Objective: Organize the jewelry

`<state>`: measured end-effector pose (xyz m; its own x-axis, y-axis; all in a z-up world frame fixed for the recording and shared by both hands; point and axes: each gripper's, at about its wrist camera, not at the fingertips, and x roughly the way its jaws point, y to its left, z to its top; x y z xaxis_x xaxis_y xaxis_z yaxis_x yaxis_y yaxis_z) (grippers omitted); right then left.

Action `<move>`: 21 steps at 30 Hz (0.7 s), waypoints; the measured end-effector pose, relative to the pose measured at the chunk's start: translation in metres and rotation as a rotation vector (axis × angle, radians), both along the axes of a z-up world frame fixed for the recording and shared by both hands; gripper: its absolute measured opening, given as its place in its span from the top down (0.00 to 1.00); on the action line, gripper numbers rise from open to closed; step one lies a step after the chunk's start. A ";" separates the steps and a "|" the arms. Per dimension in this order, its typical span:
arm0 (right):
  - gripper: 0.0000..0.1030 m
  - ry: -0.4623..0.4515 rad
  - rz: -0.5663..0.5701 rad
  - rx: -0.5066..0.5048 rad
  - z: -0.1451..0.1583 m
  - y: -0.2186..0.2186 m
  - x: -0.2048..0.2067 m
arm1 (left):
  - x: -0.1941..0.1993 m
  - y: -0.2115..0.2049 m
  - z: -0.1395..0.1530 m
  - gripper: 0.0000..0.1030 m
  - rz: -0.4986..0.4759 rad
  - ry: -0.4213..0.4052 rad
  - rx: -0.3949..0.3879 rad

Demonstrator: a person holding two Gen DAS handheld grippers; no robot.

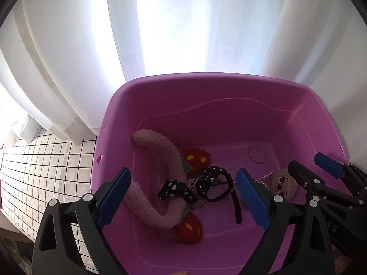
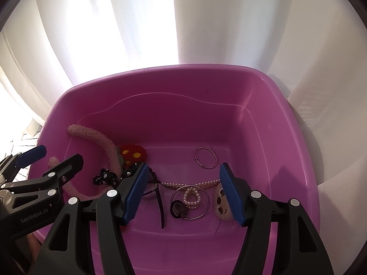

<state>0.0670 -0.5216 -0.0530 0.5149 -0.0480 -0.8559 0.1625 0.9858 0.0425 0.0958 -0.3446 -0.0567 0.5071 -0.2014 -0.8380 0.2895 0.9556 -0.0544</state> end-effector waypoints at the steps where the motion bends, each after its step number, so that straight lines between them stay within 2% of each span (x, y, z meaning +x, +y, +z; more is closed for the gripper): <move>1: 0.40 -0.001 0.002 0.000 0.000 0.000 0.001 | 0.000 0.000 0.000 0.12 -0.001 0.000 -0.001; 21: 0.40 -0.003 0.010 0.000 0.000 0.003 0.003 | 0.000 0.004 -0.002 0.12 -0.006 0.004 -0.009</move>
